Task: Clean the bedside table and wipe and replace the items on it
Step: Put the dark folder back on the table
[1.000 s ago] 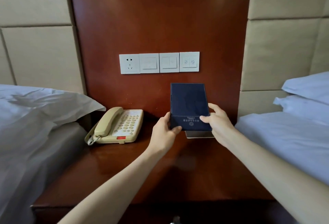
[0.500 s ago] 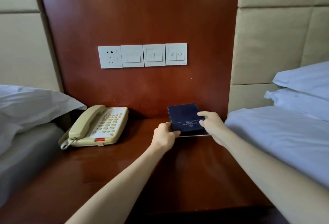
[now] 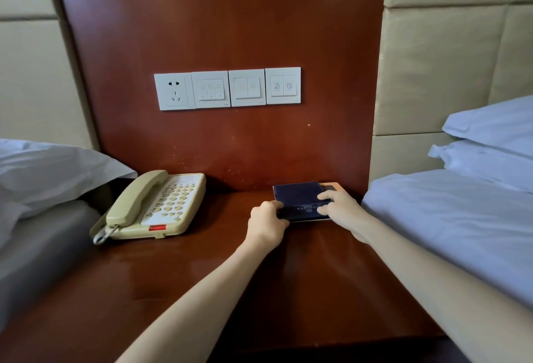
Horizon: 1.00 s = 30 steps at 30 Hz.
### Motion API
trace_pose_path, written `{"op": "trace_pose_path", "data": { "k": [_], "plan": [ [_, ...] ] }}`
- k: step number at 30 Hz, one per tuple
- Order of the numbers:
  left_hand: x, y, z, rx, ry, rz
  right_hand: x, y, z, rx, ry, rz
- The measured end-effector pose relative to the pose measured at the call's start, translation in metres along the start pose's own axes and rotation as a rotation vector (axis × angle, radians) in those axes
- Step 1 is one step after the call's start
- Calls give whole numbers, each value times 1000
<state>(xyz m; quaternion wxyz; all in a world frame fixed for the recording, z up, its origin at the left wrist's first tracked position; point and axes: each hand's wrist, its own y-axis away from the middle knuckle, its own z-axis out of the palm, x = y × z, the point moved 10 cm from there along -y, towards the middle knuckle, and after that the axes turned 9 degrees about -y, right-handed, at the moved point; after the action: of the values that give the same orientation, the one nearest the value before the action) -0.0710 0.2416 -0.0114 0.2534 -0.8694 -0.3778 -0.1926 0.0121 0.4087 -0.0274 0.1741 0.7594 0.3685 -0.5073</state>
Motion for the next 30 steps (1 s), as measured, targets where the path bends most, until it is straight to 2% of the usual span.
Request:
{"op": "trace_pose_path", "data": {
  "k": [10,16,21,30],
  "plan": [
    [8,7,-4,-23,35,11,-16,11,-2,-87,-16,-10],
    [-1,18,-38,32,123,-10,-33,26,-20,-51,-66,-41],
    [-17,34,-73,55,302,-53,-58,46,-23,-41,-163,-76],
    [-40,71,-144,92,537,-99,-113,101,6,-174,-394,-89]
  ]
}}
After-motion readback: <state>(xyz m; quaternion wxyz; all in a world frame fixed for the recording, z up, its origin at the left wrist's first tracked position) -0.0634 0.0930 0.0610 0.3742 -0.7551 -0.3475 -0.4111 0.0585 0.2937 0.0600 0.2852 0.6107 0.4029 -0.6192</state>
